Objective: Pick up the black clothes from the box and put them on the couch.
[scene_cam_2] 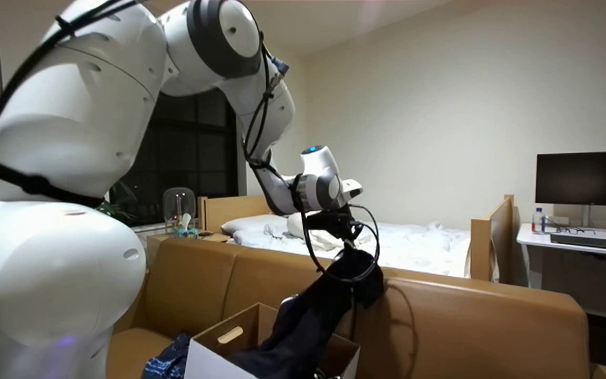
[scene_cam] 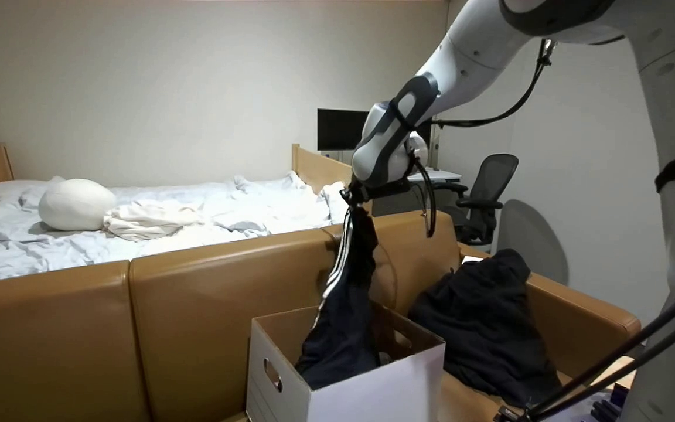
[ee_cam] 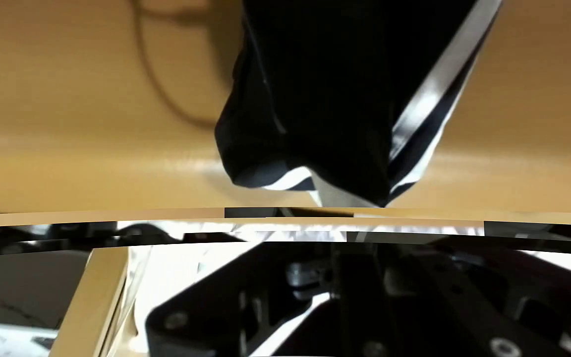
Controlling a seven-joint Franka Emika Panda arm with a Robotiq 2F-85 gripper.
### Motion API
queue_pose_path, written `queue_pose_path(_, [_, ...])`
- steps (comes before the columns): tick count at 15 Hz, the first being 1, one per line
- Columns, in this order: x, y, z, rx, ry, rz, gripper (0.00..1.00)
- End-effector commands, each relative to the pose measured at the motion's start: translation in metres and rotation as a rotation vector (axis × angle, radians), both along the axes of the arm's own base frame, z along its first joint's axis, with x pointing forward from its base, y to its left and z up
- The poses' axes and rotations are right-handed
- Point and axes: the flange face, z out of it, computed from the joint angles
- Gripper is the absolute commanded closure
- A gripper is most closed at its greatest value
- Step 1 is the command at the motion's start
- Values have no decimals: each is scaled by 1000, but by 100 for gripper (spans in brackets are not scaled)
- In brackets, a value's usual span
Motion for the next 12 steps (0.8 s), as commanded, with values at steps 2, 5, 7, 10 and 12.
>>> queue_pose_path(2, [-53,-37,94,58,-211,-141,99])
queue_pose_path(5, [-76,-80,156,109,-299,-278,99])
queue_pose_path(7, [-94,-112,200,133,-376,-364,99])
queue_pose_path(10, [-131,-164,258,174,-471,-505,99])
queue_pose_path(12, [-159,-203,293,202,-523,-605,99])
